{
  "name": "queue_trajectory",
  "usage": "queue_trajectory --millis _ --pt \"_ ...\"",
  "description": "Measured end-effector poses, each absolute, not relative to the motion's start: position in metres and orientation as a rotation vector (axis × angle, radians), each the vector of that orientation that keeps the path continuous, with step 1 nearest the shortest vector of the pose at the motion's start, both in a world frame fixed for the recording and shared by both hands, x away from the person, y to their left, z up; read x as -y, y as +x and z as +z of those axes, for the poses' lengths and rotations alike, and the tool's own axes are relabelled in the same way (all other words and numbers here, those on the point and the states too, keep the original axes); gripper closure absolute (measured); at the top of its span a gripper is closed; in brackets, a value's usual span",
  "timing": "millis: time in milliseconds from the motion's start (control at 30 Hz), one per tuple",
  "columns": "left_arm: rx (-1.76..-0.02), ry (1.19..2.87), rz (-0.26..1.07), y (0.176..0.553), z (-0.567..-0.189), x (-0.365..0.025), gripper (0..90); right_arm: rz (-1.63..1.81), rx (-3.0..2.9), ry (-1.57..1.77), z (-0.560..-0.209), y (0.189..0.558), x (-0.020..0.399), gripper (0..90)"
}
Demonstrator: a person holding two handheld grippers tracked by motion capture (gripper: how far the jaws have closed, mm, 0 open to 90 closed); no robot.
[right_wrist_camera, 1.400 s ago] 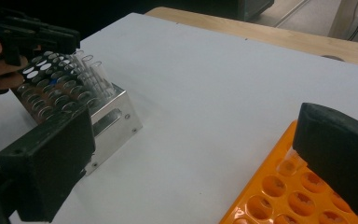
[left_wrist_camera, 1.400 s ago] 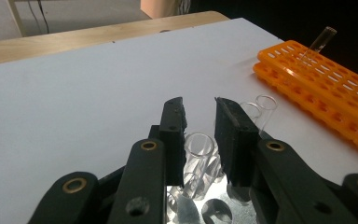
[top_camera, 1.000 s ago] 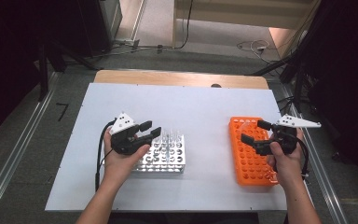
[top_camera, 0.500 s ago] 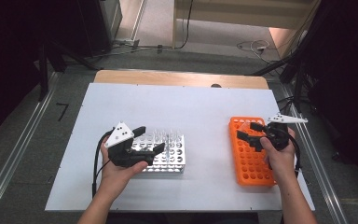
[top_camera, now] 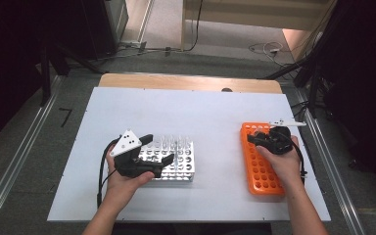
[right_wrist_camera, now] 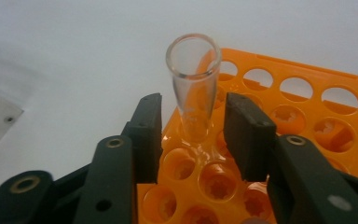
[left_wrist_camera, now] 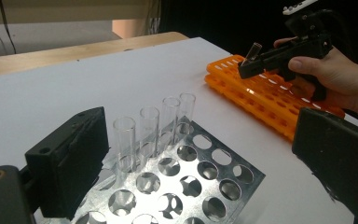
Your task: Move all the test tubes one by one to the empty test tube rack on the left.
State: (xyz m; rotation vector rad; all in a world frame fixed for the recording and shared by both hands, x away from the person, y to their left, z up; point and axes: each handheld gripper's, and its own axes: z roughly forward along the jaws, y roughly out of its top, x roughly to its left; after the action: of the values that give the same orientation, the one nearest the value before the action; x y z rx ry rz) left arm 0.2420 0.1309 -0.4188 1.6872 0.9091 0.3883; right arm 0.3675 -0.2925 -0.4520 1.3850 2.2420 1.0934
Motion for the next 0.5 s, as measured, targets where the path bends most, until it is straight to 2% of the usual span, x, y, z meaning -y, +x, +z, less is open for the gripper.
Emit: queue_trajectory --millis 267,500 --pt "-0.906 1.691 0.384 0.2421 -0.4194 -0.1290 3.0 1.049 -2.240 1.358 -0.4541 0.3699 0.2860 70.6" --pt "-0.906 1.692 0.387 0.2417 -0.4193 -0.1285 3.1 1.064 -2.213 1.360 -0.4536 0.3687 0.2863 73.4"
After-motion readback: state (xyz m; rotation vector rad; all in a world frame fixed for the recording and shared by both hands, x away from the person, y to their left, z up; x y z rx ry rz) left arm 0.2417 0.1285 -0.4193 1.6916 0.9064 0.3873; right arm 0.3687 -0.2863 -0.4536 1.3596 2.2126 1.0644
